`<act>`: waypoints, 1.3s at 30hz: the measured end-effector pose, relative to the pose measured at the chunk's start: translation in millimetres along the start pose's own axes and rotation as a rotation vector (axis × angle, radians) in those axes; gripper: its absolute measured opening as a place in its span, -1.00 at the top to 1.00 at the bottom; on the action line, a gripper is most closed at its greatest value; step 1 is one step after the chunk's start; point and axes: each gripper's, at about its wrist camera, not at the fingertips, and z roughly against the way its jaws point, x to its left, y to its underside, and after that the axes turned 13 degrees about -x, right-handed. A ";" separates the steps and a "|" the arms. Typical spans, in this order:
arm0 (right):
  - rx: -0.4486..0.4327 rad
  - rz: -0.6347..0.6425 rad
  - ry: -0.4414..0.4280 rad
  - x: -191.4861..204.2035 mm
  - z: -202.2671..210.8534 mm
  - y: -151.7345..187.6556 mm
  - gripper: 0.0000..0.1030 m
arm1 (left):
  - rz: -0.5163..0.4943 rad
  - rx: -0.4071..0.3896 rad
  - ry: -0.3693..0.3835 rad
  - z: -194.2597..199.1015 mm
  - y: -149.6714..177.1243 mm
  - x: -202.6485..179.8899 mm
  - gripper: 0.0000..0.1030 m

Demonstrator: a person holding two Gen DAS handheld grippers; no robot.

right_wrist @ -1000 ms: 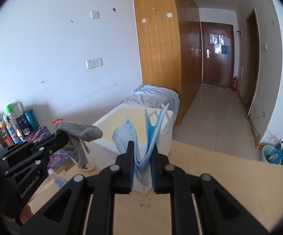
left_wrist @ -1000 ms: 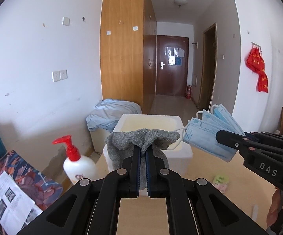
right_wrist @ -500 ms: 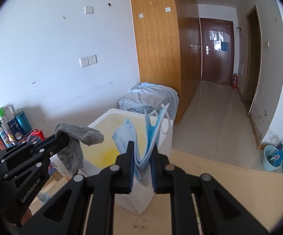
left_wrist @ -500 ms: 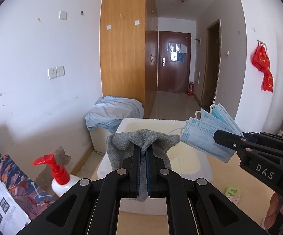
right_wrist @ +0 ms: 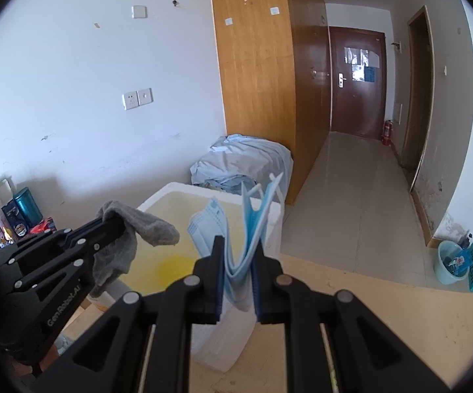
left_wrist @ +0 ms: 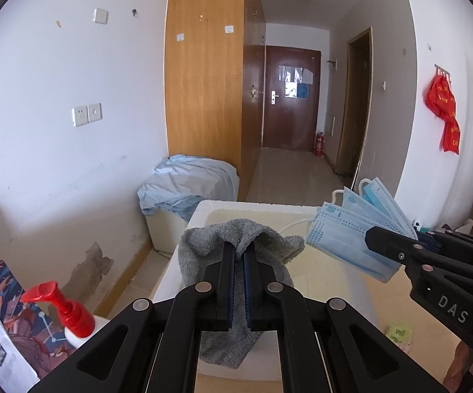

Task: Organize soft objects
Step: 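Carry the grey sock and blue face mask together toward the white foam box, then open the left tool to drop the grey sock into the foam box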

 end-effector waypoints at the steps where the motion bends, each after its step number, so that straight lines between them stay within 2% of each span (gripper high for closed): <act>1: -0.001 0.002 0.003 -0.2 -0.4 -0.7 0.66 | 0.000 0.001 0.000 -1.9 0.1 -0.8 0.91; 16: -0.018 -0.006 0.019 -4.1 -1.2 -1.8 0.66 | -0.001 -0.025 0.023 -23.7 -9.1 -6.6 0.91; 28: -0.014 -0.005 0.017 -7.1 -4.2 -2.3 0.66 | -0.007 -0.007 0.028 -37.1 -5.5 -6.2 0.87; 29: -0.012 -0.005 0.016 -7.2 -4.8 -2.3 0.66 | -0.007 -0.005 0.027 -37.5 -6.2 -6.1 0.80; 31: -0.014 -0.006 0.017 -8.0 -3.9 -3.0 0.66 | -0.010 -0.010 0.010 -36.6 -6.2 -5.3 0.48; 33: -0.016 -0.007 0.016 -8.9 -3.7 -3.7 0.66 | -0.012 0.001 0.004 -36.9 -5.5 -5.5 -0.31; 34: -0.016 -0.006 0.016 -8.8 -3.5 -3.5 0.66 | -0.011 0.007 -0.001 -37.0 -5.0 -5.0 -0.45; 35: -0.015 -0.004 0.017 -8.9 -3.6 -3.1 0.66 | -0.008 0.002 -0.010 -35.8 -4.7 -4.1 -0.52; 39: -0.013 -0.006 0.014 -9.6 -3.9 -3.9 0.66 | -0.006 -0.050 -0.054 -25.1 -6.8 0.4 -0.52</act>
